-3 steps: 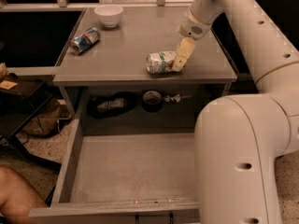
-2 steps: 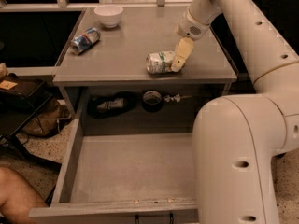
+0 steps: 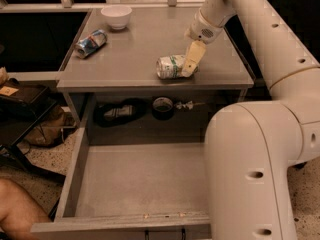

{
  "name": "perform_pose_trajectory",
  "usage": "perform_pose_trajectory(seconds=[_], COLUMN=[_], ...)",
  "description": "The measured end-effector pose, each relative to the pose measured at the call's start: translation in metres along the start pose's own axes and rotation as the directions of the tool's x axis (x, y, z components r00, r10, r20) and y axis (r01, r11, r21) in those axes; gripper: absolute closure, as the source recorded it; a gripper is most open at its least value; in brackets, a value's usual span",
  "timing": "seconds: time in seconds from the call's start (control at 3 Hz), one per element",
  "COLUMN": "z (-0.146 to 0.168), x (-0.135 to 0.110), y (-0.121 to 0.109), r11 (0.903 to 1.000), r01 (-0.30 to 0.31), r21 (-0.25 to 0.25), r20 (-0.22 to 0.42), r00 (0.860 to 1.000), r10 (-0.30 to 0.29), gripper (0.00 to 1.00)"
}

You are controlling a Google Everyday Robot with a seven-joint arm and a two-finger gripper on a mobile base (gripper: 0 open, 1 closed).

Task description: Place 7up can into top drawer

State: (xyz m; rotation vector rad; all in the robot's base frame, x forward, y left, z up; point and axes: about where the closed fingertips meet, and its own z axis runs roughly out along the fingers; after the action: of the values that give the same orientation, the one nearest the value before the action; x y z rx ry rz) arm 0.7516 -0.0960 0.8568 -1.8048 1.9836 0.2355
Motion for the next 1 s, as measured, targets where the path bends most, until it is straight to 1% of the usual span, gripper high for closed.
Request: perform_pose_trajectory(seconds=[0.33, 0.67, 1.0], z=[0.0017, 0.0083, 0.0083], x=[-0.0074, -0.0085, -0.0085], y=[0.0058, 0.0124, 0.0124], r11=[0.9997, 0.9987, 0.9987], r01=[0.011, 0.006, 0.006], r21=[-0.020, -0.050, -0.050], r20=[0.010, 0.021, 0.021], r00=[1.000, 1.000, 1.000], r10=[-0.011, -0.005, -0.005], gripper=[0.00, 0.17, 0.40])
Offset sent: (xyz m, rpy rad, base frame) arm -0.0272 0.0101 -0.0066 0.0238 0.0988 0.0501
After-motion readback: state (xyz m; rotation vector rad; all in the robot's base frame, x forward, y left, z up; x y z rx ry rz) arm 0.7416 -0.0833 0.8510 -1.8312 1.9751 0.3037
